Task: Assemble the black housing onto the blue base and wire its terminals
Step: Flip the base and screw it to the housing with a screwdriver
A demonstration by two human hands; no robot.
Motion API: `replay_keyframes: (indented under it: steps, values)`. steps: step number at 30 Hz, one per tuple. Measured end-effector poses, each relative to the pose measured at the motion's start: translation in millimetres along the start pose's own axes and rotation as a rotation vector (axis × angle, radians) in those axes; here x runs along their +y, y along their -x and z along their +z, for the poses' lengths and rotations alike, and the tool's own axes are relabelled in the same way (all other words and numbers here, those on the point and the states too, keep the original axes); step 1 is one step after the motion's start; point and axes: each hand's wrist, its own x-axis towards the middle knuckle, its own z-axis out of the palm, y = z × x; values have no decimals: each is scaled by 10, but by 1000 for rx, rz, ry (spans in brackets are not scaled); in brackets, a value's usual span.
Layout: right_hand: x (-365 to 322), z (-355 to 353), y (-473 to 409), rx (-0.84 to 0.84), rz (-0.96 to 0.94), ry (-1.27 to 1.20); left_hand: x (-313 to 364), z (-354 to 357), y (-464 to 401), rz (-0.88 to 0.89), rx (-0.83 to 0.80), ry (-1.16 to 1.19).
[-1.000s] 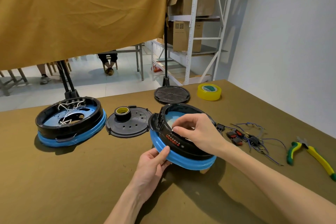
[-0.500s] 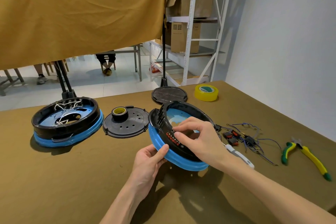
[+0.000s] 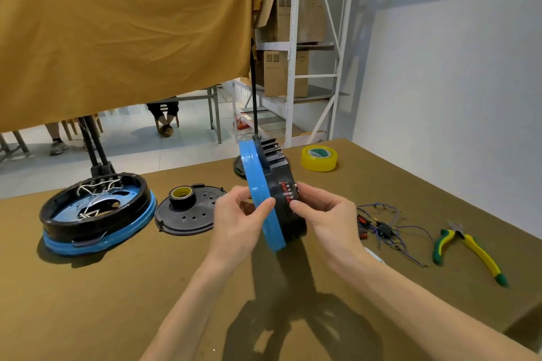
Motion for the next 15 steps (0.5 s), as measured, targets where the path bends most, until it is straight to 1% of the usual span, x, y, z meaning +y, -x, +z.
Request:
replay_keyframes:
  steps: [2,4,7,11,15]
  values:
    - [13,-16,-7,94,133,-35,30,72,-4,107,6,-170]
    - [41,-46,-18,173,276,-101,22,134,17,180,-30,-328]
    - [106,-98,5,223,503,-226,-60,209,81,213,-122,-466]
    - [201,-245,79,209,734,-310,-175,307,169,187,-219,-557]
    - [239,-429,133,82,901,-381,-216,422,224,184,-244,-621]
